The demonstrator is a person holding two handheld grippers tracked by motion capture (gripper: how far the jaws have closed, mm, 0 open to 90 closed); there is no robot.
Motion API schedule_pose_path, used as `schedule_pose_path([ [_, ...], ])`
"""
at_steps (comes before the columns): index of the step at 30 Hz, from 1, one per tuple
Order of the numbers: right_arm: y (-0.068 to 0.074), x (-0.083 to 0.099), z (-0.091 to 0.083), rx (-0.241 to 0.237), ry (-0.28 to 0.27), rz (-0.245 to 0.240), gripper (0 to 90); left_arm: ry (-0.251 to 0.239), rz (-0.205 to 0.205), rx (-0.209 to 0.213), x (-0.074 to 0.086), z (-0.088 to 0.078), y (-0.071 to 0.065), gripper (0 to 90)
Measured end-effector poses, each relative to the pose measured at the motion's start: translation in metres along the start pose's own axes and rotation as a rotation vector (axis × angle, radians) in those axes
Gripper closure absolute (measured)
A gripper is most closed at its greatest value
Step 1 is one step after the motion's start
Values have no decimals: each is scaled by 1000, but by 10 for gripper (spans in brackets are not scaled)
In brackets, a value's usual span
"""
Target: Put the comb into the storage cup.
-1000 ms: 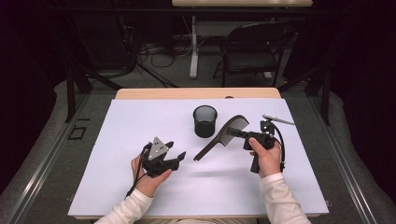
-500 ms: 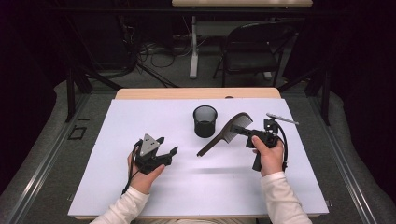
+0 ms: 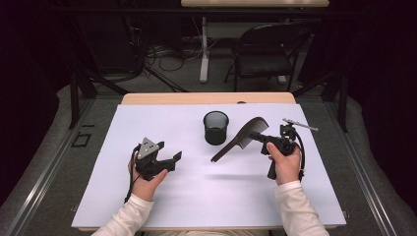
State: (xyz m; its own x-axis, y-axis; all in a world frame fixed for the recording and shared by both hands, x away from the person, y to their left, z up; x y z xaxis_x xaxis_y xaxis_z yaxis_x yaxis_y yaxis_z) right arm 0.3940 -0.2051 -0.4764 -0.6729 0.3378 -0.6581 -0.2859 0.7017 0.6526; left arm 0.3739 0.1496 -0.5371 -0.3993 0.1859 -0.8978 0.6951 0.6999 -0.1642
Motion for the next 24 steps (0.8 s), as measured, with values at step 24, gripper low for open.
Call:
schedule_pose_path([
  [24, 0, -9, -15, 30, -69, -40, 869, -2, 14, -17, -1, -6, 3, 157],
])
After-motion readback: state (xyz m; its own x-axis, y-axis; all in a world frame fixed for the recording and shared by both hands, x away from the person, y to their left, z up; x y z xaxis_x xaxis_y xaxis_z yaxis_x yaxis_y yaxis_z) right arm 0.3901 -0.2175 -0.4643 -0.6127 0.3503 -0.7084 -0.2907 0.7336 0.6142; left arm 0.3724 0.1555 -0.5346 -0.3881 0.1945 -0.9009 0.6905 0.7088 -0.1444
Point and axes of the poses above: each handheld gripper's, and its own axes: z roughly forward along the jaws, x roughly out of its underside, y roughly to its left, the point moved 4 cm from there along z, roughly forward along the jaws, and after that the axes turned 11 degrees about x, right-handed, at the moved point
